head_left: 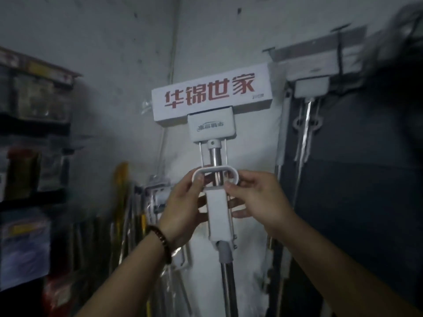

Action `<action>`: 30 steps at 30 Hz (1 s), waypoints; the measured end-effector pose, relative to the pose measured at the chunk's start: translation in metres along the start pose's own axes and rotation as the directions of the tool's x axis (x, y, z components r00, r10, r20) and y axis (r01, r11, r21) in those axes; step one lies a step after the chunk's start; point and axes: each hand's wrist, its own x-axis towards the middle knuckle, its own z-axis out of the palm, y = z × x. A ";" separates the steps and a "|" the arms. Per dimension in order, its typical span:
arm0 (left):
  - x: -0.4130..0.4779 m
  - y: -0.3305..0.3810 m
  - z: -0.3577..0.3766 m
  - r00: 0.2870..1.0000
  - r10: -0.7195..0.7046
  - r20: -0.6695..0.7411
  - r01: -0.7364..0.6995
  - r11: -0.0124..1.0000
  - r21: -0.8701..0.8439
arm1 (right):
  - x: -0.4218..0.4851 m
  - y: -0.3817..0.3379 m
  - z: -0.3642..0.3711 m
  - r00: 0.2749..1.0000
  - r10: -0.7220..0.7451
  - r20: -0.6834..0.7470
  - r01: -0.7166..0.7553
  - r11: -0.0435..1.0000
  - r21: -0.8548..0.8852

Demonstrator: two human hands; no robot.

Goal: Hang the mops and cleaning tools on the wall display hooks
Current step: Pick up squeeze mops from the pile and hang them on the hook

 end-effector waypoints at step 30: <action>0.248 0.098 0.163 0.892 0.423 0.160 -0.436 0.898 0.056 | 0.139 -0.137 -0.125 0.839 -0.301 -0.453 0.110 0.909 -0.402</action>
